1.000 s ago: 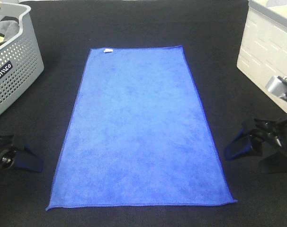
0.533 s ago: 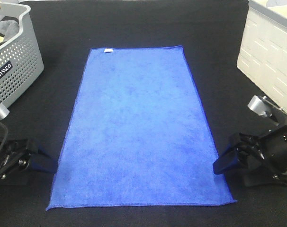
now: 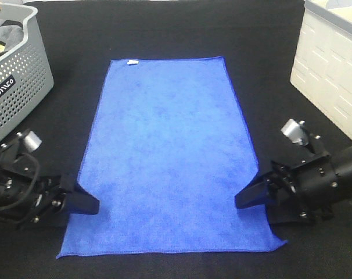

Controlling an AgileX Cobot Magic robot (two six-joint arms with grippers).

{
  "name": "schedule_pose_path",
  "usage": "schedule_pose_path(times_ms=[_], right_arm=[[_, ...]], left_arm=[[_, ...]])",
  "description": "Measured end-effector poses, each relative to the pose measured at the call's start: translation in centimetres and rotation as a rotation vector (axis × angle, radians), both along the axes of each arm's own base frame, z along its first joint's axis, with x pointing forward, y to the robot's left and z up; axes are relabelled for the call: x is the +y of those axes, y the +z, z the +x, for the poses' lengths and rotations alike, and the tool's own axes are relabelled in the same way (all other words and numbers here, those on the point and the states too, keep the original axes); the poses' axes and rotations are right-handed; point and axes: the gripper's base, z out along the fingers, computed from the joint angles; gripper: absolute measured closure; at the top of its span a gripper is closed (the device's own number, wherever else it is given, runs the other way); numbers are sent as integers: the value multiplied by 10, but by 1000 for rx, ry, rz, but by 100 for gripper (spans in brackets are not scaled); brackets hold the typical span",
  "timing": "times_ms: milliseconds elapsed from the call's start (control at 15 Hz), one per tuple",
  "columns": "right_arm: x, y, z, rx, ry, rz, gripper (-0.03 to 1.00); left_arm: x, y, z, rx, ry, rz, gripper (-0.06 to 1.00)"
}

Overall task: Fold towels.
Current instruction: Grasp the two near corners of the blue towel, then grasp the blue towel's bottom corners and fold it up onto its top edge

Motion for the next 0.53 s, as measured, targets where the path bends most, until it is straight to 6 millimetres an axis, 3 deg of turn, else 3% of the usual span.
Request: schedule_pose_path(times_ms=[200, 400, 533], right_arm=[[9, -3, 1, 2, -41, -60, 54], [5, -8, 1, 23, -74, -105, 93], [5, -8, 1, 35, -92, -103, 97]], left_arm=[[-4, -5, 4, 7, 23, 15, 44], [1, -10, 5, 12, 42, 68, 89], [1, -11, 5, 13, 42, 74, 94]])
